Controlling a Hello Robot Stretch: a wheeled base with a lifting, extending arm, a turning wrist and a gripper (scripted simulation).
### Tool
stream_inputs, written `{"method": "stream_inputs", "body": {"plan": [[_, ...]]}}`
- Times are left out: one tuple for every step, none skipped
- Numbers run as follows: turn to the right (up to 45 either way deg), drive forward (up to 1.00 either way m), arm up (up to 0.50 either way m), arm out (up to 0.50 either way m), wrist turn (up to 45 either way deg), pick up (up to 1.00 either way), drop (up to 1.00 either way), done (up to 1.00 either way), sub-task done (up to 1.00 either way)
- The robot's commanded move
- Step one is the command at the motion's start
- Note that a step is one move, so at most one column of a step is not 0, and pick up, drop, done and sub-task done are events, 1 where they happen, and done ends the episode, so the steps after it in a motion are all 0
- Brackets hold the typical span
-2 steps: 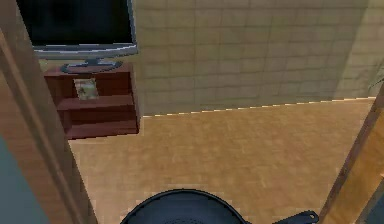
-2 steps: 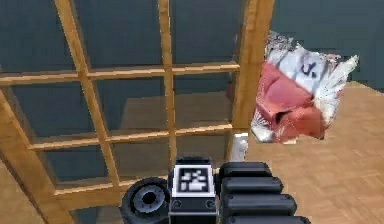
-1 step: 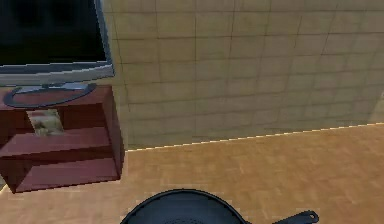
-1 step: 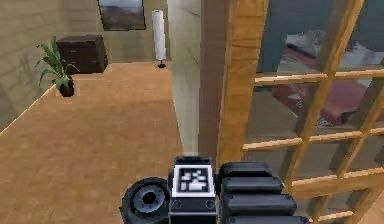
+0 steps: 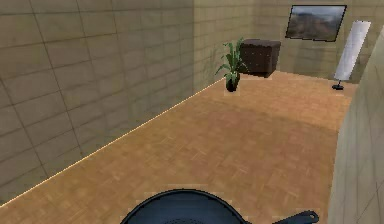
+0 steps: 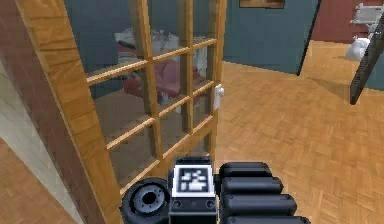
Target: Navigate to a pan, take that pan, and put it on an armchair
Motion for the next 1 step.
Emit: {"method": "stream_inputs", "body": {"plan": [[18.0, 0.0, 0.0, 0.0, 0.0, 0.0, 0.0, 0.0, 0.0]]}}
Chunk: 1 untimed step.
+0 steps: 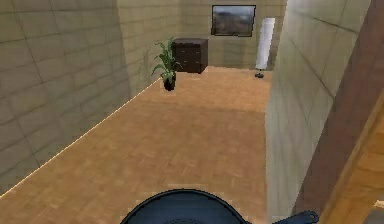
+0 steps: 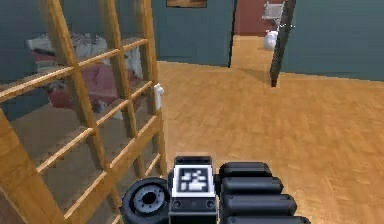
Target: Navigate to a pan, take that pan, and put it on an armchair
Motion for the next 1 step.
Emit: {"method": "stream_inputs", "body": {"plan": [[0.0, 0.35, 0.0, 0.0, 0.0, 0.0, 0.0, 0.0, 0.0]]}}
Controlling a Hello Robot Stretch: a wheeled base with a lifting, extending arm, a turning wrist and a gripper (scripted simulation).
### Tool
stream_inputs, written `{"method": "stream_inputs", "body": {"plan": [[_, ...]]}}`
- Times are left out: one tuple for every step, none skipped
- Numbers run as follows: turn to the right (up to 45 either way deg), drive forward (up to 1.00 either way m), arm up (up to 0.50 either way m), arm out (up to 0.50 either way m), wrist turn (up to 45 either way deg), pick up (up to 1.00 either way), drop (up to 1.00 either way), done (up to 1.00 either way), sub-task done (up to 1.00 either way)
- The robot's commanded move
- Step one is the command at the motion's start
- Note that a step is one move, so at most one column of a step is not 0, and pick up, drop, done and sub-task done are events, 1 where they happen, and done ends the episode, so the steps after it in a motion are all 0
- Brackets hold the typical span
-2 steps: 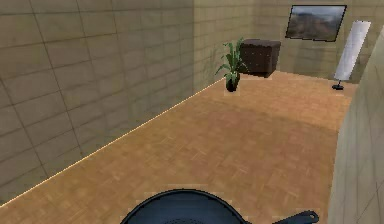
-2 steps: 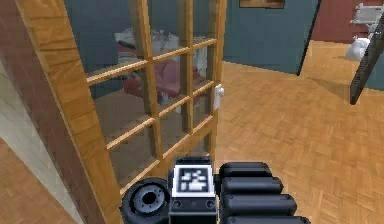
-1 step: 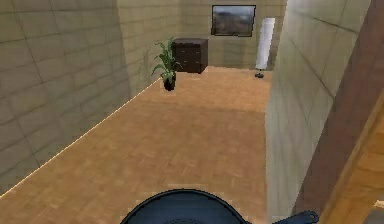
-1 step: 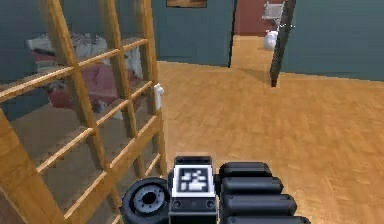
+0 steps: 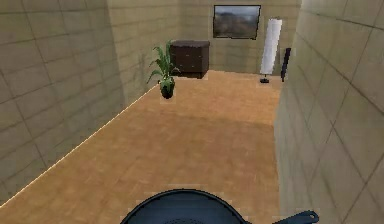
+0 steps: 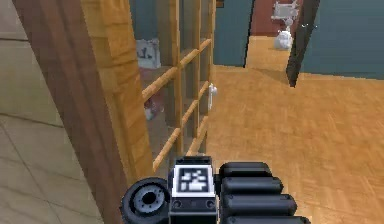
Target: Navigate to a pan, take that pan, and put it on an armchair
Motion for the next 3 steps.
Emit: {"method": "stream_inputs", "body": {"plan": [[9.0, 0.0, 0.0, 0.0, 0.0, 0.0, 0.0, 0.0, 0.0], [0.0, 1.0, 0.0, 0.0, 0.0, 0.0, 0.0, 0.0, 0.0], [0.0, 1.0, 0.0, 0.0, 0.0, 0.0, 0.0, 0.0, 0.0]]}}
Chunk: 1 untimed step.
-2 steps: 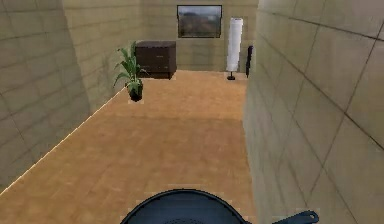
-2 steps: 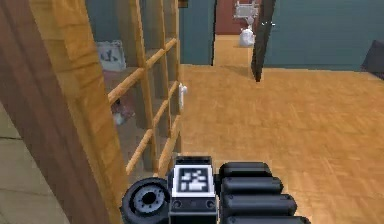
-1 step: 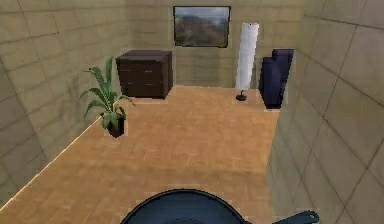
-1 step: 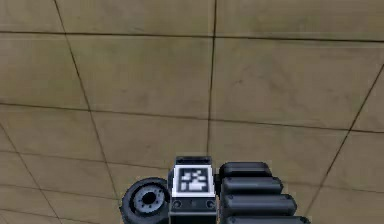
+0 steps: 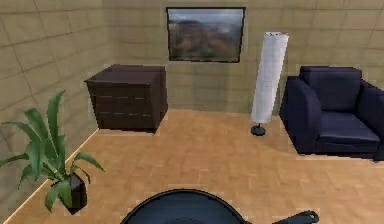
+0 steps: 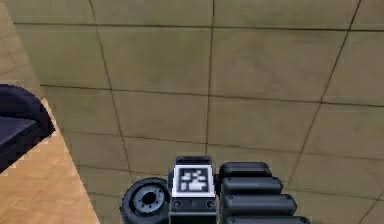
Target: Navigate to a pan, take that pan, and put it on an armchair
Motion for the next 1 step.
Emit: {"method": "stream_inputs", "body": {"plan": [[6.0, 0.0, 0.0, 0.0, 0.0, 0.0, 0.0, 0.0, 0.0]]}}
